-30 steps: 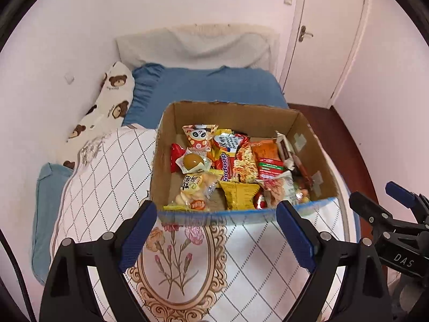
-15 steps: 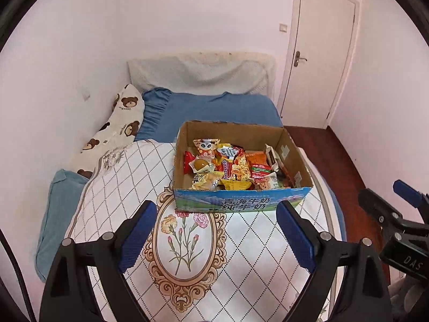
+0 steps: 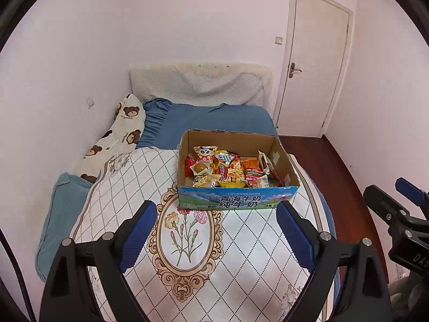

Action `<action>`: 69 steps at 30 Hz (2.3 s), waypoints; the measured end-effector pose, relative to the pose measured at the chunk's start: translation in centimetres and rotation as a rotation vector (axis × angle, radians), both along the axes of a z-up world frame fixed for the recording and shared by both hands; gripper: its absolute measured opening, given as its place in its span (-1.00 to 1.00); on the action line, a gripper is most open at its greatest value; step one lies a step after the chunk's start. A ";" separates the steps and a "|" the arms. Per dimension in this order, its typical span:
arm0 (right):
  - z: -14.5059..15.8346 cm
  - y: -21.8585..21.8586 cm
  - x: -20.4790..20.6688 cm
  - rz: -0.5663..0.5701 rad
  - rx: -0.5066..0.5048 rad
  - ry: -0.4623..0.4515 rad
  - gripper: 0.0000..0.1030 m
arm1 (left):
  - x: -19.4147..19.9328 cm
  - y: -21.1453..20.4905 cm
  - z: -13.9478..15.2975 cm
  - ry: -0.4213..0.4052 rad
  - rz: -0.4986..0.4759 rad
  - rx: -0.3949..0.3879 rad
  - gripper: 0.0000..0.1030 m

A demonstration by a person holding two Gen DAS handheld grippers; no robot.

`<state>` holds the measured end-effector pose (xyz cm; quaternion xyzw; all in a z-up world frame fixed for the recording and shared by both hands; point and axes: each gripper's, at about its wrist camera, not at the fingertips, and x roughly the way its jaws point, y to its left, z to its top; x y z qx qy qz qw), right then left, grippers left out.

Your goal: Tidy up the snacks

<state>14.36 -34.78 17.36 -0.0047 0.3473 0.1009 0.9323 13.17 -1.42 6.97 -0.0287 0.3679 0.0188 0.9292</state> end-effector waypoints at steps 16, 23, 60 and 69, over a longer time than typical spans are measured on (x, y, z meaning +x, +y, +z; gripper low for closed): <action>-3.5 -0.5 3.8 -0.051 -0.027 0.031 1.00 | 4.4 -0.9 -2.7 0.007 0.012 0.027 1.00; -5.4 -0.7 7.2 -0.094 -0.043 0.034 1.00 | 8.2 -0.9 -4.9 0.030 0.028 0.055 1.00; -9.6 0.4 12.6 -0.099 -0.053 0.081 1.00 | 11.9 -0.9 -7.0 0.070 0.040 0.069 1.00; -9.3 0.4 12.4 -0.102 -0.053 0.078 1.00 | 11.7 -0.9 -6.8 0.066 0.037 0.068 1.00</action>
